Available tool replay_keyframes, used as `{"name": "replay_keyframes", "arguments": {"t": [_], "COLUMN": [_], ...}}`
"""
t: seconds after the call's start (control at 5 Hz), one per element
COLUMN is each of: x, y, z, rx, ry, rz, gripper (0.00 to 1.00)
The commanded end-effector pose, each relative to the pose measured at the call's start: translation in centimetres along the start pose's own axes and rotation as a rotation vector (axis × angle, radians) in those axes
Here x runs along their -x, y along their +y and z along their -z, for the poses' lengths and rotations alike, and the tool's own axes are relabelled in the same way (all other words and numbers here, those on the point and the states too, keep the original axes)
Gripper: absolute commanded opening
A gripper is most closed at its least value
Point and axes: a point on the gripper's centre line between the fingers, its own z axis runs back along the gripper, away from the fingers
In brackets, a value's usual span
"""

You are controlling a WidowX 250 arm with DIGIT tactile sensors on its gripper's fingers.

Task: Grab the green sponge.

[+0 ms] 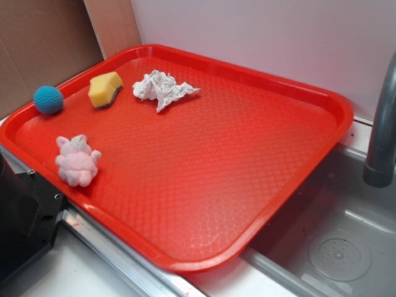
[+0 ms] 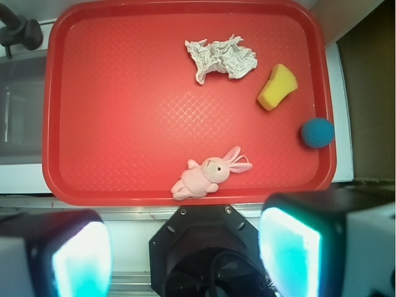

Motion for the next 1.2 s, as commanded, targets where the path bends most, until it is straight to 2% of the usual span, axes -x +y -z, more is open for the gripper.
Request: {"name": "replay_keyframes", "arguments": {"t": [0.0, 0.4, 0.6, 0.8, 1.0], "x": [0.0, -2.7, -4.2, -5.2, -7.2], "y": [0.0, 3.0, 5.2, 7.7, 10.0], "z": [0.0, 2.4, 4.2, 6.4, 9.1], "rx": [0.0, 0.037, 0.007, -0.016, -0.073], "ry": [0.0, 0.042, 0.026, -0.058, -0.104], "rz": [0.0, -0.274, -0.495, -0.671, -0.776], "gripper": [1.0, 1.0, 1.0, 1.0, 1.0]}}
